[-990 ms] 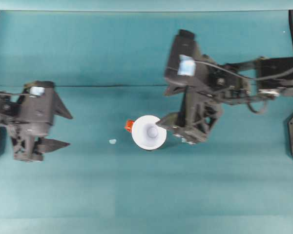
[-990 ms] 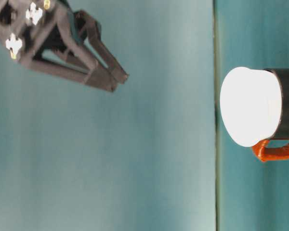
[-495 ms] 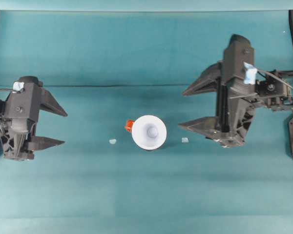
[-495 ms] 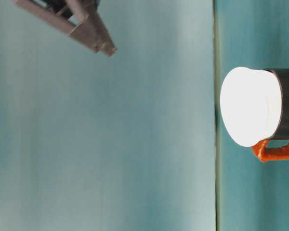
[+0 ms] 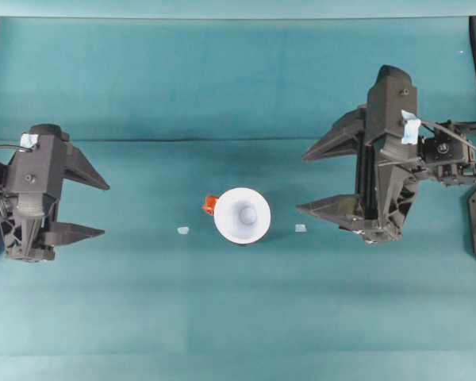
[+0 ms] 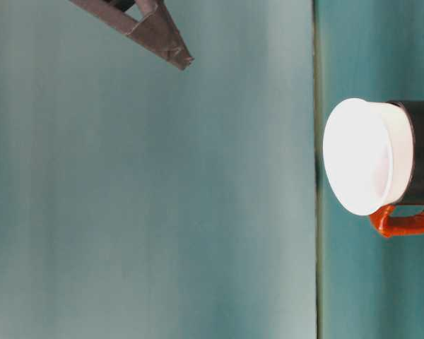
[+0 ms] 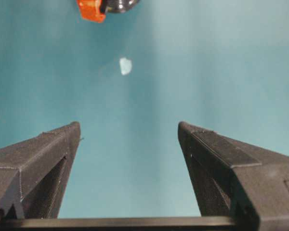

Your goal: Put the paper cup into the moved red handle cup holder.

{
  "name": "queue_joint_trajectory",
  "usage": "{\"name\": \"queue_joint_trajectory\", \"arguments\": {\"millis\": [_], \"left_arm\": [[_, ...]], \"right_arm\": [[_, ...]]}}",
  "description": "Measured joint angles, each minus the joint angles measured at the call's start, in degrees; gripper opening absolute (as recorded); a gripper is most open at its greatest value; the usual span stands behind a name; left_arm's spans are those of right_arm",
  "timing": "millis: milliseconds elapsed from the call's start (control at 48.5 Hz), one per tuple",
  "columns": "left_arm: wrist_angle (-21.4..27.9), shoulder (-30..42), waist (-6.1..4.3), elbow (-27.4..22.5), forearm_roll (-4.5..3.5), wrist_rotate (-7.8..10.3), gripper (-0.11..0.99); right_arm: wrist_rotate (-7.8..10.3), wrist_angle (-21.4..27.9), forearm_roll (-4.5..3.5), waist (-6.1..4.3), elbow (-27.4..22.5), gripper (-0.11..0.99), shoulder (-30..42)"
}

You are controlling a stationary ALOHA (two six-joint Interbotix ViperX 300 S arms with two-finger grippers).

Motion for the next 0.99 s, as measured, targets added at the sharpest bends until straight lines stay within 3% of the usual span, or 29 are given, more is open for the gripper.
{"name": "queue_joint_trajectory", "arguments": {"millis": [990], "left_arm": [[0.0,0.4,0.0,0.0,-0.09,-0.09,0.88]], "right_arm": [[0.09,0.0,0.0,0.0,0.8,0.86,0.0]]}}
